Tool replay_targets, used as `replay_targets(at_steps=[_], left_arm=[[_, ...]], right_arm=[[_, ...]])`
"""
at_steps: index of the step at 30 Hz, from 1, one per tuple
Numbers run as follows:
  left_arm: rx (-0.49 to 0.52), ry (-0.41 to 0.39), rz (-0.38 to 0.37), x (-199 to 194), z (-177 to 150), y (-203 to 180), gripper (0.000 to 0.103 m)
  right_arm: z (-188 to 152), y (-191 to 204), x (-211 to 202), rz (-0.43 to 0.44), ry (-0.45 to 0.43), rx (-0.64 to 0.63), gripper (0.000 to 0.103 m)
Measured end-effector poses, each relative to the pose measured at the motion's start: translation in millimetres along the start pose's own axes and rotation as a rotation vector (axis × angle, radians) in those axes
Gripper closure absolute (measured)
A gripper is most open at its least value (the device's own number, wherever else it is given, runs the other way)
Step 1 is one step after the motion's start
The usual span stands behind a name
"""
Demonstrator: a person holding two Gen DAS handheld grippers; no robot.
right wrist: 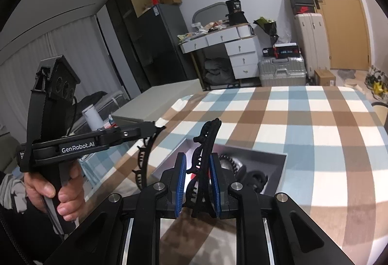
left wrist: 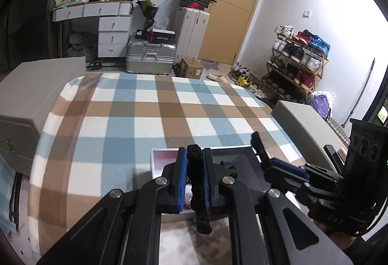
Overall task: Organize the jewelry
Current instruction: 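Lower both black claw clips into the grey box and open both tools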
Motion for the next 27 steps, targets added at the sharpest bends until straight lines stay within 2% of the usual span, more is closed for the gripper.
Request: replay_targets(at_steps=[9,21,27], left_arm=[[0.012,0.019,-0.018,21.2,7.7,-6.8,0.096],[-0.006,0.043,-0.020,34.8,2.9,-4.0,0.096],[-0.019,0.049,-0.040,38.9,0.1,-5.9,0.095]], right_arm=[[2.2,-9.4,13.5,0.018,0.017,-0.018,0.084],[-9.7,-28.9,32.9,0.016,0.061,0.011,0.084],[-12.9,-25.9,36.1,0.012,0.071,-0.019,0.083]])
Point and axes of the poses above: each gripper's, at about its wrist camera, not at the fingertips, and x roughly the way its jaws point, y to its left, z to its top, the point moved 10 cm from there along x, roughly the way its jaws point, and after that the axes turned 4 degrees about x, right-handed, at the moved point
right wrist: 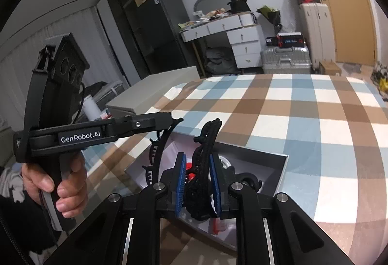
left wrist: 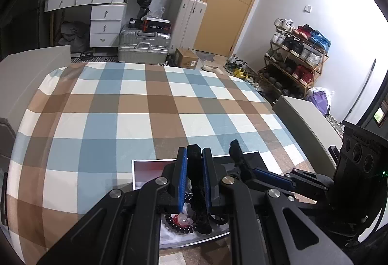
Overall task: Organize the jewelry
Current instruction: 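Lower both black claw clips into the grey box and open both tools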
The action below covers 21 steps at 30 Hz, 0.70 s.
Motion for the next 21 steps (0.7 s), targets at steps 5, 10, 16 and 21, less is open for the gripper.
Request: replay_targets(at_steps=[5,10,16,21], left_arm=[[-0.003,0.001,-0.015,1.8,-1.2,-1.3,0.095],[0.027,-0.010,-0.002,-3.5,-3.0,-4.0,0.066],[0.023,-0.034,0.020,-12.7,-4.7,-1.8,0.057],[0.026,-0.046,0.081,-21.1,-6.8,2.4,0.050]], right_arm=[[-2.4,0.2,2.3,-0.020,0.000,-0.015,0.078],[-2.6,-2.4,-9.7,-0.024,-0.039,0.010,0.057],[-1.6,-5.3,-25.8,-0.049,-0.080,0.032,0.045],[-1.1,-6.5,-39.0,-0.081,-0.119,0.045,0.026]])
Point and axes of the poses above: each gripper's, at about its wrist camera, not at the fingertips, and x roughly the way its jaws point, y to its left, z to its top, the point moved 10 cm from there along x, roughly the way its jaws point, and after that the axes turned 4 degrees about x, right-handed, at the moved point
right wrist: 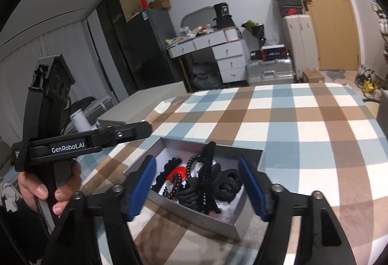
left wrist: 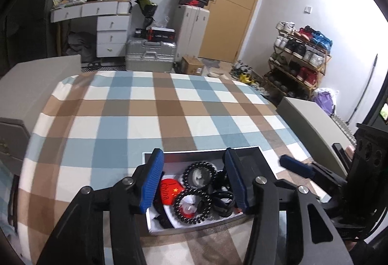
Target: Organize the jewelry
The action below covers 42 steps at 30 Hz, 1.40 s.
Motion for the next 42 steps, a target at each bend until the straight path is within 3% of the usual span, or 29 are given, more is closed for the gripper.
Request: replay_targets(at_steps=[3,10,14,18,31,37,42], left_arm=[[-0.022,-0.003,0.062,-5.2,-2.7,8.5,0.031],[-0.048,-0.099,0.191,-31.6,-0.7,23.3,0.020],[-0.060,-0.148,0.300,-45.9,0.7,33.7,0.012],[-0.088,-0.222,0.343,-62.7,0.3,39.4,0.001],[0.009,-0.418,0.449,-87.8,-0.8,43.4,0.001],[0.028,-0.431,0.478,-80.3,-7.6,48.6,0.001],[0.033,-0.384,0.473,-62.2,-20.2,51.0,0.001]], right_arm=[[2.2,1.4,-8.0,-0.012,-0.030,0.002,0.020],[12.3,13.4,-33.5,-0.036,-0.120,-0.021,0.001],[17.6,23.9,-50.6,-0.048,-0.191,-0.054,0.000],[19.4,29.8,-63.3,-0.074,-0.263,-0.088,0.000],[22.9,33.3,-87.7,-0.230,-0.440,-0.210,0.000],[16.0,25.9,-82.9,-0.267,-0.442,-0.242,0.000],[3.0,14.9,-73.9,-0.313,-0.413,-0.265,0.000]])
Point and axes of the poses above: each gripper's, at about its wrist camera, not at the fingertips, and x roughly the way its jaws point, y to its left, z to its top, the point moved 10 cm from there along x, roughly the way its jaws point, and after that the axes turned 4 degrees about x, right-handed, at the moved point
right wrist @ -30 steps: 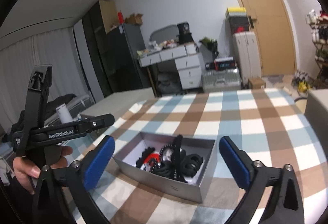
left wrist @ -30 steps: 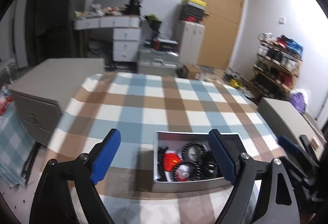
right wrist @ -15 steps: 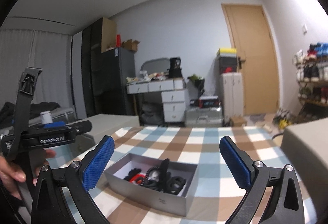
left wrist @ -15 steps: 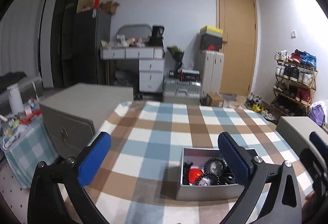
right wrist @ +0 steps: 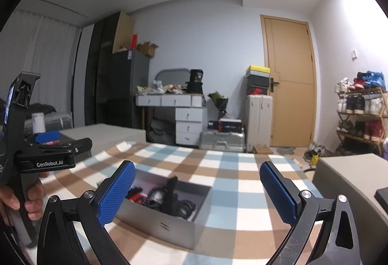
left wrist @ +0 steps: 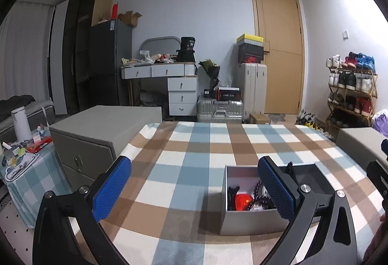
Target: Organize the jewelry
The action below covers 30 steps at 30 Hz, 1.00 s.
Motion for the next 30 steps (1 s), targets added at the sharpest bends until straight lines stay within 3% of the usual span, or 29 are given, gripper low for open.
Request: replay_targets(at_steps=[8,15,30], left_arm=[[0.011,-0.016,0.005,-1.0,-6.7,-8.3,0.001],[0.019,0.017,-0.023,1.9,-10.1,-13.9,0.001],[0.011,0.017,-0.043,0.5,-9.7,-17.3,0.001]], right_arm=[[-7.3,-6.9,5.0,-0.006,0.051,0.030,0.000],[-25.4,-11.3,24.1,-0.015,0.175,0.046,0.000],[-24.7,-13.0,21.8,-0.016,0.175,0.046,0.000]])
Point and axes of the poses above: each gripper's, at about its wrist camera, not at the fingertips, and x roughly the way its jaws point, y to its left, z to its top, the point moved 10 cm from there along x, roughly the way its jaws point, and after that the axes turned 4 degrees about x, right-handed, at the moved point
